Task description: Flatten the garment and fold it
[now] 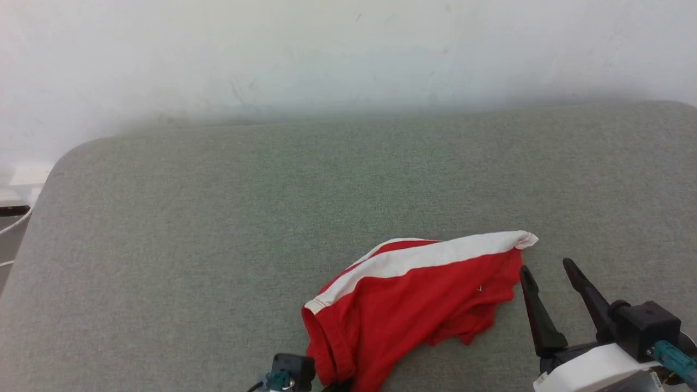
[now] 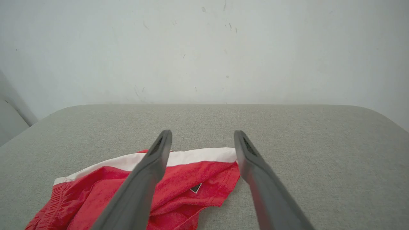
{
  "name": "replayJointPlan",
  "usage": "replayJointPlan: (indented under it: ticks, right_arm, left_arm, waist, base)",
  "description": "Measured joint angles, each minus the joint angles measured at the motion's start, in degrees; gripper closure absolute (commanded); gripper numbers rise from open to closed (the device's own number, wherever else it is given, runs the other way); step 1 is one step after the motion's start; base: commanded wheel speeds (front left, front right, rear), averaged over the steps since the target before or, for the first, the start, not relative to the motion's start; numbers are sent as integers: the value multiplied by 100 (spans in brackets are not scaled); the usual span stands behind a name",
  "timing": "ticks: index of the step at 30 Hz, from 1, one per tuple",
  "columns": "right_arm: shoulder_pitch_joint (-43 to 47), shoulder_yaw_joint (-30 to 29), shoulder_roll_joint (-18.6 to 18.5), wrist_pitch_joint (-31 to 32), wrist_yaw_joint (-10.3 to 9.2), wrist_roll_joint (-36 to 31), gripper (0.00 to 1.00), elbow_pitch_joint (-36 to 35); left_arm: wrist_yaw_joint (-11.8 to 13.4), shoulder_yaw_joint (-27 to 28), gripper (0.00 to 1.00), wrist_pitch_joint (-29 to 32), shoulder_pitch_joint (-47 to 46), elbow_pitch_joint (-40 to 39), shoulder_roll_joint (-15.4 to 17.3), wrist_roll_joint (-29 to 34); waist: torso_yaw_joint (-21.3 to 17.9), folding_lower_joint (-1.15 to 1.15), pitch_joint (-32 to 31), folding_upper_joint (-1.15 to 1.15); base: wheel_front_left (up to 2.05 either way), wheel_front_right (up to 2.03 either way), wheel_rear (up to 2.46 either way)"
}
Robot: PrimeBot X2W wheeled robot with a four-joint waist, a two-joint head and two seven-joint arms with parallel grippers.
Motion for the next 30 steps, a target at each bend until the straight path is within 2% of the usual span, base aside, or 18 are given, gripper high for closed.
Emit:
replayJointPlan:
  ticks: [2,3,4,5,9,13,18,21,23,30]
  right_arm:
    - [0,10,4,4,0,5,0,-32]
    - [1,14,7,5,0,4,0,-54]
    - [3,16,9,7,0,4,0,-77]
    - [5,21,10,11,0,-1,0,-103]
    - [62,32,14,51,0,-25,0,-205]
    - [210,12,18,98,0,-41,0,-325]
    - [283,-12,19,107,0,15,0,-375]
    - [293,9,20,144,0,53,0,-376]
    - [293,16,20,151,0,55,0,-383]
    - [285,76,22,207,0,56,0,-399]
  left_arm:
    - [60,3,100,-174,43,67,-33,-4]
    - [62,1,93,-272,43,116,-54,-9]
    - [89,-14,53,-390,43,189,-67,14]
    - [140,-41,0,-525,43,256,-76,86]
    - [314,4,0,-1161,169,268,-99,162]
    - [524,187,0,-1722,432,-176,-41,238]
    - [608,435,0,-1908,466,-881,224,296]
    - [598,580,0,-1722,186,-1084,408,290]
    - [474,581,0,-1378,-142,-1058,555,280]
    - [-264,163,0,349,-1221,-212,802,-12]
  waist:
    - [22,0,-1,0]
    - [35,0,0,0]
    - [48,0,-3,0]
    - [62,0,-8,0]
    - [95,0,-67,0]
    - [146,0,-141,0]
    - [228,0,-191,0]
    - [250,0,-197,0]
    - [242,0,-188,0]
    - [134,1,-84,0]
  base:
    - [0,0,0]
    - [0,0,0]
    - [0,0,0]
    - [0,0,0]
    - [0,0,0]
    - [0,0,0]
    - [0,0,0]
    - [0,0,0]
    - [0,0,0]
    - [0,0,0]
